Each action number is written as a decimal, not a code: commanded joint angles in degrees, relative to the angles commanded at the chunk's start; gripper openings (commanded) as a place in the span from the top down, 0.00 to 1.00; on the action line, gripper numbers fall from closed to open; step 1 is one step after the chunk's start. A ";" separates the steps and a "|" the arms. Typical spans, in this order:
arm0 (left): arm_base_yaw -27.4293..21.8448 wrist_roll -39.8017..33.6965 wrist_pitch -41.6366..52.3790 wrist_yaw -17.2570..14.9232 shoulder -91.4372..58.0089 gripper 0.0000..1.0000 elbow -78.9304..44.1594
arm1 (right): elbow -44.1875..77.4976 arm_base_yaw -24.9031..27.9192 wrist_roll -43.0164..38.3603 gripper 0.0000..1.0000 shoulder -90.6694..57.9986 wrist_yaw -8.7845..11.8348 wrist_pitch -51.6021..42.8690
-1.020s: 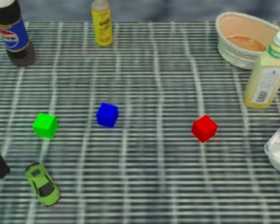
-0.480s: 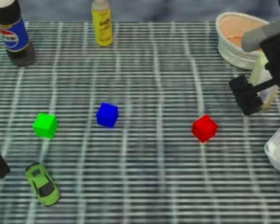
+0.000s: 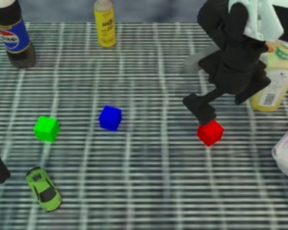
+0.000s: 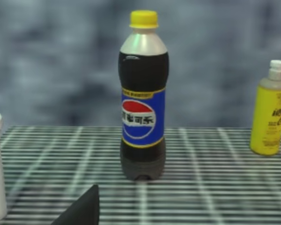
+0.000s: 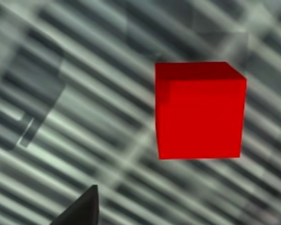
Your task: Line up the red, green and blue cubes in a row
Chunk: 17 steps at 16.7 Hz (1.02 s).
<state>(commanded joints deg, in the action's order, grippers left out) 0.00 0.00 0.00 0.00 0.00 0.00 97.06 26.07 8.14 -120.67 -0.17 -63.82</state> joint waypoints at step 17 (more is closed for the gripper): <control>0.00 0.00 0.00 0.00 0.00 0.00 0.00 | -5.22 1.03 0.15 0.00 -10.30 -0.05 13.28</control>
<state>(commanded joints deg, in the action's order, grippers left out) 0.00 0.00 0.00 0.00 0.00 0.00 91.84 27.10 8.30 -130.97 -0.22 -50.55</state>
